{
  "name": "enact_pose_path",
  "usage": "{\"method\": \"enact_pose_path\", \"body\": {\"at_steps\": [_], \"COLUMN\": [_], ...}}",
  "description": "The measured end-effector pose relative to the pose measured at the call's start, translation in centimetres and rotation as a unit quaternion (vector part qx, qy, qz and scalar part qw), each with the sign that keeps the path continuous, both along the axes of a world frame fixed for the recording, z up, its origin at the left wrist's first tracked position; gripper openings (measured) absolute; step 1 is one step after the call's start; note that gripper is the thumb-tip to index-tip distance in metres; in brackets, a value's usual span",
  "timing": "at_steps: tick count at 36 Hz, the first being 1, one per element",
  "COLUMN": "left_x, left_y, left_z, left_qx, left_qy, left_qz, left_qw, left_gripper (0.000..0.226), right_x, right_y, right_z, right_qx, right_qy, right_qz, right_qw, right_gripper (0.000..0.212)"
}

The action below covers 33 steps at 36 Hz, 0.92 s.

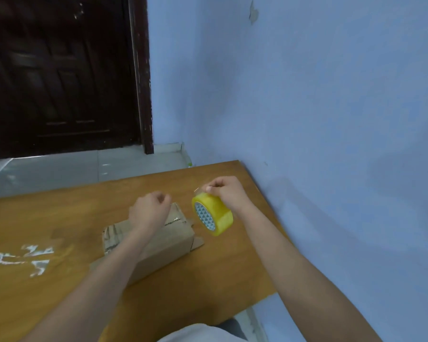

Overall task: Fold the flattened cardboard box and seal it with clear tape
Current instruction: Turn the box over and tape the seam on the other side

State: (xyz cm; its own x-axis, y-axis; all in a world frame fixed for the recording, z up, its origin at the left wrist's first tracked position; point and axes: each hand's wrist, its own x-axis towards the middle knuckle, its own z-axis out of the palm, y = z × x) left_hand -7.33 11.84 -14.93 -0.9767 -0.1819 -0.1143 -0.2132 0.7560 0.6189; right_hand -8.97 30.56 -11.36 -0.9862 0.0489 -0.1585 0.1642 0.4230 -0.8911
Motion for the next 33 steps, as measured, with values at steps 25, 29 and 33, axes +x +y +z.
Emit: {"method": "enact_pose_path", "body": {"at_steps": [25,29,33], "left_x": [-0.7,-0.8,-1.0], "left_y": [3.5,3.9,4.1], "left_z": [2.6,2.8,2.8], "left_qx": [0.174,0.254,0.391], "left_qy": [0.051,-0.008,-0.094], "left_qz": [-0.097,-0.037,0.032], "left_qw": [0.979,0.967,0.915], "left_gripper": [0.020,0.020,0.022], "right_x": [0.9,1.5,1.9], "right_y": [-0.2,0.8,2.5], "right_z": [0.4,1.0,2.1], "right_qx": [0.077,0.018,-0.025], "right_qy": [0.013,-0.012,-0.007], "right_qz": [0.065,0.050,0.044], "right_qw": [0.995,0.999,0.999], "right_gripper": [0.025,0.056,0.030]}}
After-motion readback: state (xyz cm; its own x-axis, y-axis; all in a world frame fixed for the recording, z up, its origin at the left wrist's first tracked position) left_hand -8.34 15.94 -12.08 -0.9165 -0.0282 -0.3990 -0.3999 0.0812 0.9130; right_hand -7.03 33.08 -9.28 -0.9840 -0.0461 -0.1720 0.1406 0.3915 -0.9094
